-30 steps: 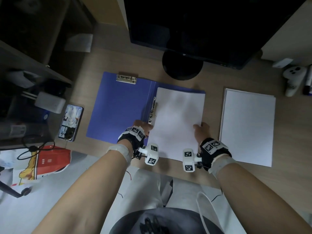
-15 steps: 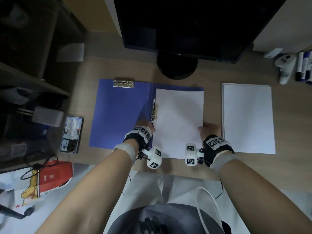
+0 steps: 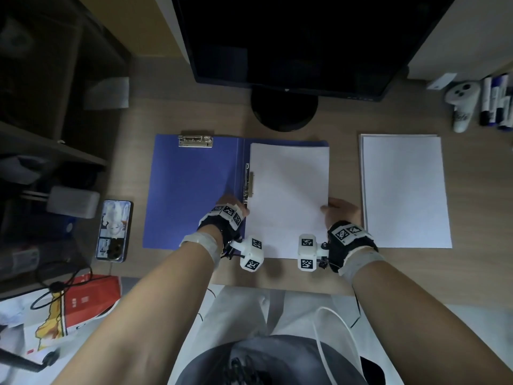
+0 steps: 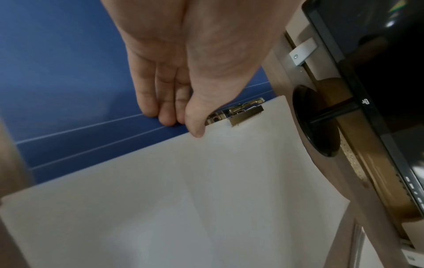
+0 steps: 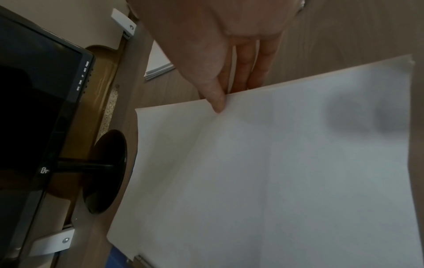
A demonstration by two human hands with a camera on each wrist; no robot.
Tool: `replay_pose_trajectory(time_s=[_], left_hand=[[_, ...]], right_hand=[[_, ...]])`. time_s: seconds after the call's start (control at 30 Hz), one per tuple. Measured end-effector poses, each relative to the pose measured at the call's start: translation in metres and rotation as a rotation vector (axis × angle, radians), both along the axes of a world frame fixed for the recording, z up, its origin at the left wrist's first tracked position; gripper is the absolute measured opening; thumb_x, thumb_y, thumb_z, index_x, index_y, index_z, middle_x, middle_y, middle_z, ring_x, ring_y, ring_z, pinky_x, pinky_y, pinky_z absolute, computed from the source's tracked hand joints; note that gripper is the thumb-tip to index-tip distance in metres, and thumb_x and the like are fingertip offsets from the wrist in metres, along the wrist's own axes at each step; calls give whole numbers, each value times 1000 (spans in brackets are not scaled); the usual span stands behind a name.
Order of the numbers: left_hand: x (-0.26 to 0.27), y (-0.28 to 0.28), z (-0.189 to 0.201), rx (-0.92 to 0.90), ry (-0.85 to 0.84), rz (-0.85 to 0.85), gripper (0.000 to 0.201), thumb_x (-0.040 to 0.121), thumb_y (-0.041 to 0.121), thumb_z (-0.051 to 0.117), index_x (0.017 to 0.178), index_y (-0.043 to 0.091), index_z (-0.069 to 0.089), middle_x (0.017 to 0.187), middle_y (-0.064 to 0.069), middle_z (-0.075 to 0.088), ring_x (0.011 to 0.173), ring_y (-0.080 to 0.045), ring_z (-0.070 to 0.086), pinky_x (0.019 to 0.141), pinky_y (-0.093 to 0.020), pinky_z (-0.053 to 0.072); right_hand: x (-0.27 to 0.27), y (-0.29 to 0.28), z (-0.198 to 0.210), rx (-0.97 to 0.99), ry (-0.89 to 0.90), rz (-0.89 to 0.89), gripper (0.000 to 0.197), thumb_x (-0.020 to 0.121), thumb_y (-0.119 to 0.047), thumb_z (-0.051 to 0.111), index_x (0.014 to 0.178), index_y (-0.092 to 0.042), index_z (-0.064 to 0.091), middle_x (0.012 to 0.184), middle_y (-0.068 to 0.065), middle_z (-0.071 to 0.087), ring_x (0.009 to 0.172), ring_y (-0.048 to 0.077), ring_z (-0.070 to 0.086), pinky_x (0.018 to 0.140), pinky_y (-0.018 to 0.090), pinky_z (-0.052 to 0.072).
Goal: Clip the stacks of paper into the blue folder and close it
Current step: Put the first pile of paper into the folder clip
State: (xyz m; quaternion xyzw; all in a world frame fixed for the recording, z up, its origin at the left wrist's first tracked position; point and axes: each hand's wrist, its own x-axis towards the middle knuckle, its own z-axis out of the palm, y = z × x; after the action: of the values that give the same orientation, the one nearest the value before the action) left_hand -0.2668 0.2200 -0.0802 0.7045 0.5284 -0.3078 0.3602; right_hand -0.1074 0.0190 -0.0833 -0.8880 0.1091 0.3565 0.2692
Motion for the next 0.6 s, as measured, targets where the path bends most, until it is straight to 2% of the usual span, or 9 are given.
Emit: replay_pose_trajectory(time_s=[0.07,0.13,0.23,0.33,0.4,0.5,0.53,0.6], left_hand=[[-2,1,0,4,36,24,42,86,39,59,116,11,67,115,-7,67,101,-25,63,91,-32,53],[-2,2,-5,-8,32,78,42,84,34,64,116,7,66,109,-8,67,94,-23,60,91,-33,50],[-4,4,-8,-13,-1,76,27,85,31,65,103,11,66,122,-13,66,88,-20,53,93,-33,48],[-7,4,-7,-26,-36,74,17,87,30,63,94,16,61,123,-14,66,87,-19,50,94,-33,48],[-6,4,-4,-50,-37,85,27,87,30,64,106,12,68,123,-13,66,90,-20,55,95,-33,48],[-4,3,-3,-66,-26,106,40,86,31,65,119,7,66,125,-12,66,113,-26,62,96,-31,47],[-3,3,-1,-72,-10,126,42,85,31,65,119,7,65,125,-12,66,117,-26,61,93,-29,48],[-3,1,-2,-83,-16,154,43,84,30,67,120,7,65,126,-12,66,119,-26,60,75,-22,47]], right_hand=[[0,0,0,17,2,-26,24,85,-18,67,108,-21,73,96,-2,72,83,21,63,73,25,44],[1,0,1,38,-2,-47,25,84,-16,68,107,-22,74,92,-3,70,82,20,64,69,23,44],[2,0,1,57,0,-47,24,84,-15,68,106,-22,74,95,-2,72,81,20,63,63,19,40],[1,1,-1,75,4,-66,22,84,-14,66,102,-22,75,97,-1,74,83,21,65,62,20,41],[1,2,2,78,-10,-68,22,84,-14,64,100,-23,76,95,-1,74,84,21,67,68,22,45],[2,5,6,85,-42,-72,26,85,-17,61,103,-29,75,92,-4,73,82,20,66,68,23,44],[2,7,7,91,-51,-67,27,86,-18,61,105,-31,74,93,-5,73,82,18,65,68,22,43],[4,10,7,105,-62,-49,27,86,-20,61,107,-32,74,98,-8,74,82,16,65,69,20,43]])
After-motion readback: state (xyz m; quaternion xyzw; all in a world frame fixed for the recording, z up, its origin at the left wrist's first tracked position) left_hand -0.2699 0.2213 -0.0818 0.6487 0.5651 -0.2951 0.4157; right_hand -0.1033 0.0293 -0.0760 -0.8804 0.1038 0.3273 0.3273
